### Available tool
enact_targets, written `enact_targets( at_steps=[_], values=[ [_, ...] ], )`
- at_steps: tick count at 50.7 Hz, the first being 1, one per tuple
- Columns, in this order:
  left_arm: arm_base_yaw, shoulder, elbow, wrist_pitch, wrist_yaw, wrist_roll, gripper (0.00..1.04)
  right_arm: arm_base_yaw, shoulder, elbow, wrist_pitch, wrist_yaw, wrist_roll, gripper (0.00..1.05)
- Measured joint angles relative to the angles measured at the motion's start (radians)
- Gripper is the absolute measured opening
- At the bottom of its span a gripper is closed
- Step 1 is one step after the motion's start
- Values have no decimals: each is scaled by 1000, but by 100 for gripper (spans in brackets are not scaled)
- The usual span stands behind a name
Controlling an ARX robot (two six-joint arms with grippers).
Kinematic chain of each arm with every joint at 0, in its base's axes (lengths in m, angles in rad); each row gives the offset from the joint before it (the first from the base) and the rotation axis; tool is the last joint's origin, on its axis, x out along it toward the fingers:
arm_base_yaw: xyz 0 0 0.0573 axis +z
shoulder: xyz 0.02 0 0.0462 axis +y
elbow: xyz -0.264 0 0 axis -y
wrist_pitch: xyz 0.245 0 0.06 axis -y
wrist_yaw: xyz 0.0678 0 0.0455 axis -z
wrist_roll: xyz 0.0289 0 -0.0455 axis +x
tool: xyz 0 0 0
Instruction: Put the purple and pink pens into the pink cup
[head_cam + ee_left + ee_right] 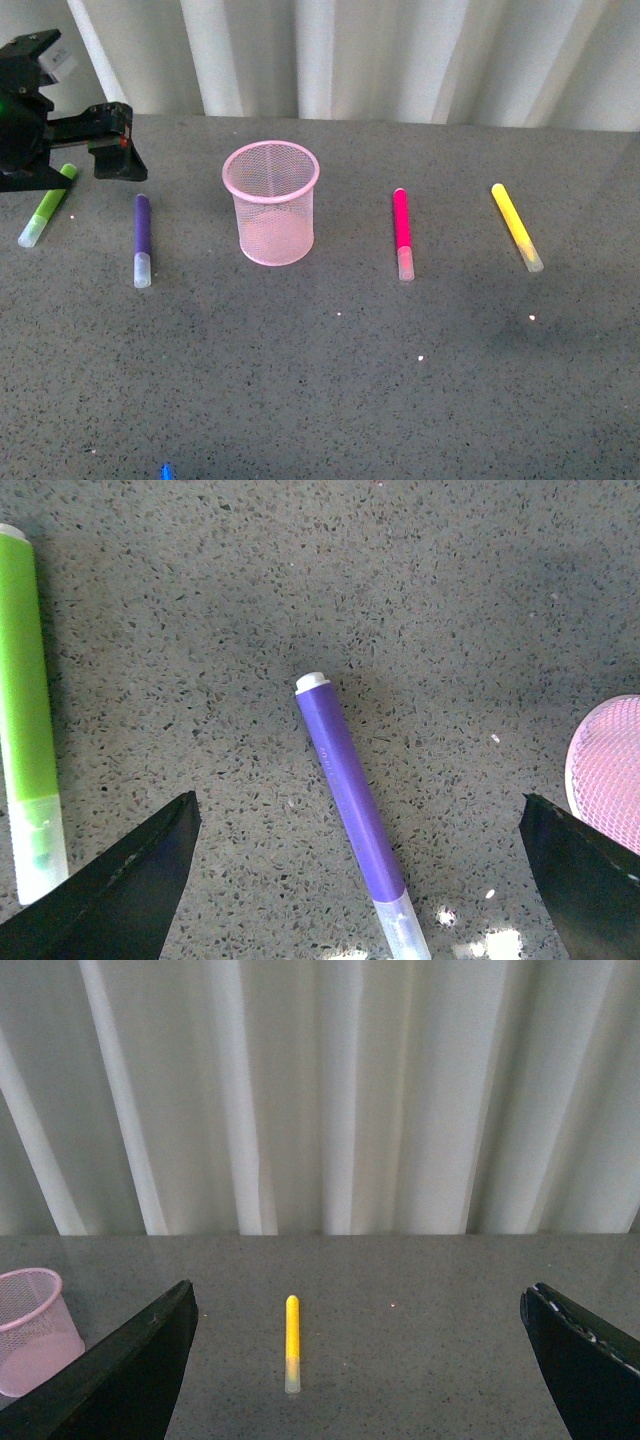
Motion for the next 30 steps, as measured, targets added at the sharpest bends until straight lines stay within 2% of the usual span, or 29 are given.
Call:
enact_targets(
  at_steps=[30],
  values=[
    [-40, 138, 85, -7, -64, -4, 98, 0, 0, 0, 0, 0, 0, 98]
  ],
)
